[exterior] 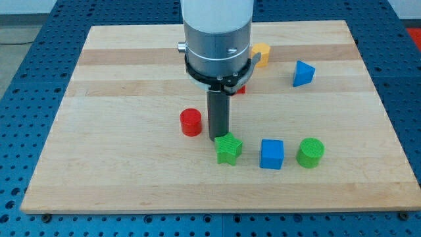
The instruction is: Move the blue triangle to the left of the green star
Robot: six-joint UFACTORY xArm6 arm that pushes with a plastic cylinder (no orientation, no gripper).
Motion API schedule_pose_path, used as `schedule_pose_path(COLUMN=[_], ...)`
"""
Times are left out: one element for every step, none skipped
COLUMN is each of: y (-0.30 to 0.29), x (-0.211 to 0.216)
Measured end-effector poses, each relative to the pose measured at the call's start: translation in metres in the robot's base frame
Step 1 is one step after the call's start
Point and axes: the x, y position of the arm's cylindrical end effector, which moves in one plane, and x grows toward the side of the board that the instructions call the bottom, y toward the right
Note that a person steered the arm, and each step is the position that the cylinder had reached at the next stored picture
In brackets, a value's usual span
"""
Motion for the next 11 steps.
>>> schedule_pose_path(y=[0.000,0.000,0.003,0.035,0.100,0.162,0.209,0.218,0.214,0.201,0.178], x=[0.005,0.005,-0.001,-0.014,-0.026,-0.053,-0.094,-0.128,-0.152,-0.158,-0.145])
